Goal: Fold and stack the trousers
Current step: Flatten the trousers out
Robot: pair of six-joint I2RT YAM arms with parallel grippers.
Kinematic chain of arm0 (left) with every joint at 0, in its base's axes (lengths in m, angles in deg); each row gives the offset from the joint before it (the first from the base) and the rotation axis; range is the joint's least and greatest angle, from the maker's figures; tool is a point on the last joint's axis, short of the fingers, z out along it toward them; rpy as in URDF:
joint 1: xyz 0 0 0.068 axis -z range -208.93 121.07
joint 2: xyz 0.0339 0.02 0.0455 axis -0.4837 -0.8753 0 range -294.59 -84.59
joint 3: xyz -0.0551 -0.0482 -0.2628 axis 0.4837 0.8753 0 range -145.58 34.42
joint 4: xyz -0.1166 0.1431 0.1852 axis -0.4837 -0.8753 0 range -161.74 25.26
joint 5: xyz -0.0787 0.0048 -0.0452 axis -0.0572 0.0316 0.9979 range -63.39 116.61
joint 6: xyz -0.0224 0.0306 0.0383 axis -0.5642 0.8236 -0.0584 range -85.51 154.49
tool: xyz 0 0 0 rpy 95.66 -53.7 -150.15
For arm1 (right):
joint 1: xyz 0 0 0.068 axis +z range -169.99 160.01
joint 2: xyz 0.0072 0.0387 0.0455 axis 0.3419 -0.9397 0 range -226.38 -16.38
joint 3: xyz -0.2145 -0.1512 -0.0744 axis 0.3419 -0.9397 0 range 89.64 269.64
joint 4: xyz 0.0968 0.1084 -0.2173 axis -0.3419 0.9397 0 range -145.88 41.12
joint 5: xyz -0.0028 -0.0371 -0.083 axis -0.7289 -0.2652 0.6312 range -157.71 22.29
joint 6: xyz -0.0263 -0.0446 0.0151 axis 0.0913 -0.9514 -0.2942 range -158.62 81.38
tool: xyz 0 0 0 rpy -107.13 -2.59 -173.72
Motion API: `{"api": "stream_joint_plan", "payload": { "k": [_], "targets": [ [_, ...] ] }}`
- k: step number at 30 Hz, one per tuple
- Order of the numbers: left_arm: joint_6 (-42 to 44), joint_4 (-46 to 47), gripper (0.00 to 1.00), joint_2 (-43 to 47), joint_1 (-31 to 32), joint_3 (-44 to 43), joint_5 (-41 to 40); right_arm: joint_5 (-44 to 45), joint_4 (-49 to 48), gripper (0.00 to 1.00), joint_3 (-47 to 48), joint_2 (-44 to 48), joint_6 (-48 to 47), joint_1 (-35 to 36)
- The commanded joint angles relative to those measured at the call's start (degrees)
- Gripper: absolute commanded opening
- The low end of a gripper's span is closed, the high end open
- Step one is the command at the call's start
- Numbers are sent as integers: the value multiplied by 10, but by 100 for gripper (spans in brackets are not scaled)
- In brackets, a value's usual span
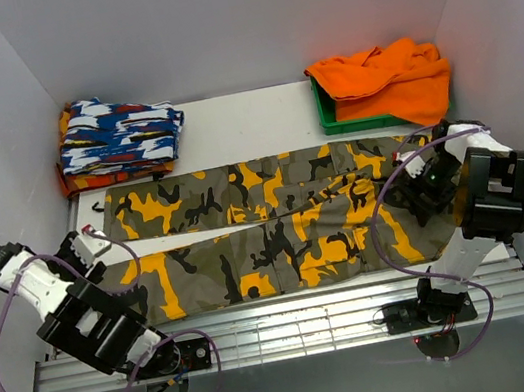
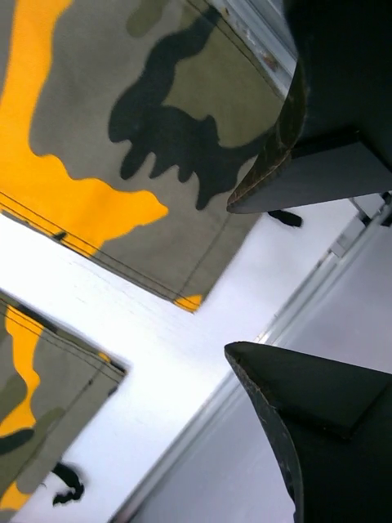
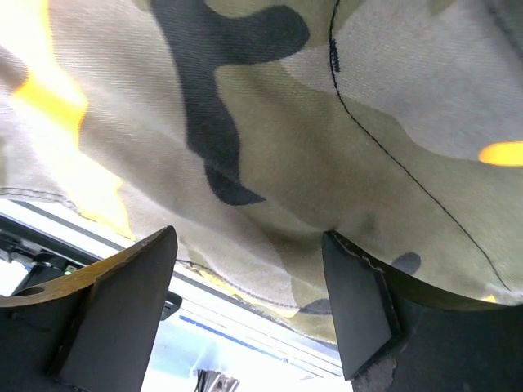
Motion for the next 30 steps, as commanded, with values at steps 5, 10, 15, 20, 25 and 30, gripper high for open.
{"api": "stream_joint_plan", "payload": {
  "k": [5, 10, 15, 20, 25, 30],
  "targets": [
    [-183, 52, 69, -5, 110, 45, 4, -61, 40, 69, 47, 41, 2, -3],
    [-324, 161, 60, -11, 194, 120, -68, -65, 32, 64, 70, 20, 26, -2],
    [-430, 217, 49, -92, 208, 121, -103, -44, -18, 60, 43, 3, 56, 14],
    [-477, 278, 40, -155, 209, 107, -169, -11, -76, 55, -17, -10, 71, 34],
    [-497, 306, 36, -216, 198, 58, -221, -3, -97, 54, -105, 22, 74, 61],
    [-454, 274, 34, -228, 178, 4, -227, -7, -110, 54, -158, 44, 85, 102]
  ]
}}
